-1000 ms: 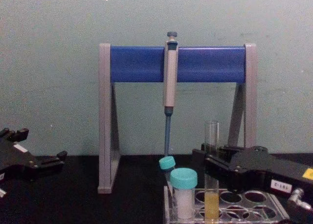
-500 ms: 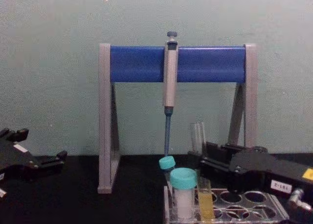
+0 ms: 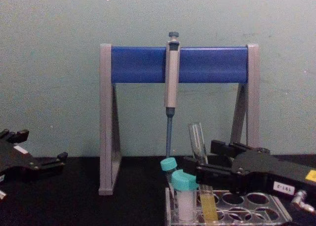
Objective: Pick up the test tube from the test tube rack, shake it, then place it back into the test tube rack.
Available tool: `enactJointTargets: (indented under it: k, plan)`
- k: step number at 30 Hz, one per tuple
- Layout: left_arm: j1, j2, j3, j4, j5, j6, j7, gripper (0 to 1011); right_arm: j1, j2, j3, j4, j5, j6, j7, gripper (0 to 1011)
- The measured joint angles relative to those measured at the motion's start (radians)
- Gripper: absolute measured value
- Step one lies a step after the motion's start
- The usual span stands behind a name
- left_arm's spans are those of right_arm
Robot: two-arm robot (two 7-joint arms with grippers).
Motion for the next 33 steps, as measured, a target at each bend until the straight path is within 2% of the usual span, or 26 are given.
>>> enactJointTargets:
  k: [4, 12, 18, 22, 26, 29, 33]
  plan:
    - [0.0, 0.0, 0.0, 0.0, 0.0, 0.0, 0.0, 1001, 0.0, 0.0, 0.0, 0.0, 0.0, 0.0, 0.0, 1000]
    - [0.0, 0.0, 0.0, 0.0, 0.0, 0.0, 0.0, 1001, 0.0, 0.0, 0.001, -0.002, 0.0, -0.001, 0.0, 1000]
    - [0.0, 0.0, 0.0, 0.0, 0.0, 0.0, 0.0, 1001, -0.01, 0.012, 0.023, -0.05, 0.004, -0.023, 0.002, 1000]
    - [0.0, 0.0, 0.0, 0.0, 0.0, 0.0, 0.0, 1001, -0.027, 0.025, 0.053, -0.102, 0.017, -0.049, -0.006, 1000]
    - [0.0, 0.0, 0.0, 0.0, 0.0, 0.0, 0.0, 1001, -0.056, 0.036, 0.097, -0.157, 0.021, -0.079, -0.041, 1000]
    - [0.0, 0.0, 0.0, 0.0, 0.0, 0.0, 0.0, 1001, -0.088, 0.04, 0.139, -0.194, 0.002, -0.098, -0.099, 1000]
    - [0.0, 0.0, 0.0, 0.0, 0.0, 0.0, 0.0, 1001, -0.133, 0.036, 0.193, -0.221, -0.073, -0.11, -0.214, 1000]
